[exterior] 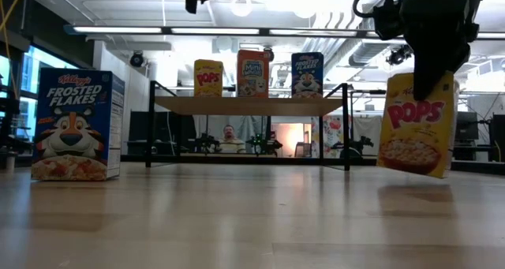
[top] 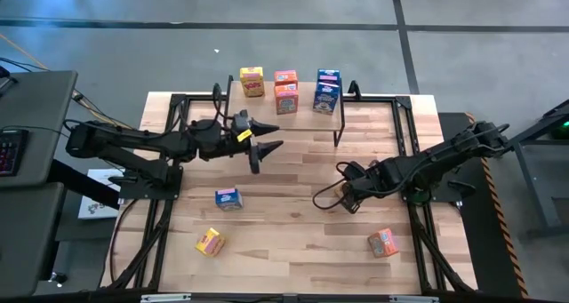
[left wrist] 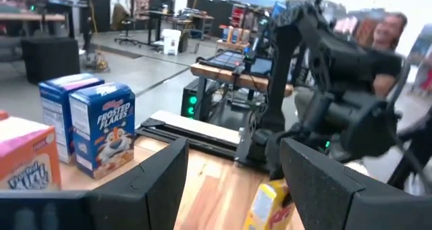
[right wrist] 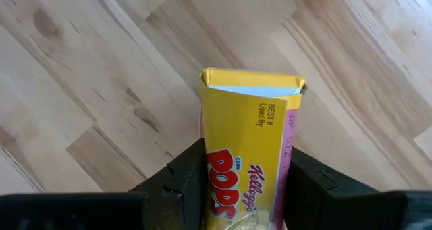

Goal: Stack cereal on shelf
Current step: Put the right yellow cereal box on the shelf aligned with the other yellow cereal box

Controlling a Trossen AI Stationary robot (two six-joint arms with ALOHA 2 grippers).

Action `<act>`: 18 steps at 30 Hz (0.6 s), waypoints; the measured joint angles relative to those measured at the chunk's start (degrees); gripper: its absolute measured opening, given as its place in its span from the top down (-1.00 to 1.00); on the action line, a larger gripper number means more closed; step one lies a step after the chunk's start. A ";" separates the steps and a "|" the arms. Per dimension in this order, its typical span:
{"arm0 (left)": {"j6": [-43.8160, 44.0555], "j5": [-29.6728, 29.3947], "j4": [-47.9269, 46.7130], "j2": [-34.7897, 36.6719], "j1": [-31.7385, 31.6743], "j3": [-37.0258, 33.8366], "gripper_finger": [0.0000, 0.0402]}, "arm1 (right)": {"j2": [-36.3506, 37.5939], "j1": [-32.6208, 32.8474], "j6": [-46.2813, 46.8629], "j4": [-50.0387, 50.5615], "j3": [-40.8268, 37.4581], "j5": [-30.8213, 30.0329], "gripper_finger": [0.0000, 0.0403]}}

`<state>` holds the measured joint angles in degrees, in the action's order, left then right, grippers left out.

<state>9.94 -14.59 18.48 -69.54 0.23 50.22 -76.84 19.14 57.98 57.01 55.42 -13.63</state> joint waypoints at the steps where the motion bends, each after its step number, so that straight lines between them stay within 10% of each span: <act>1: 1.21 0.00 0.23 0.07 0.00 0.00 -0.12 | 0.00 0.00 0.00 0.00 0.00 0.02 0.30; 18: -7.32 4.38 -5.28 0.13 1.38 0.00 -0.12 | 0.24 -0.11 -5.35 -2.47 0.00 1.07 0.30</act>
<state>2.62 -10.21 13.20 -69.41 1.61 50.22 -76.60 19.03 52.62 54.55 55.42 -12.56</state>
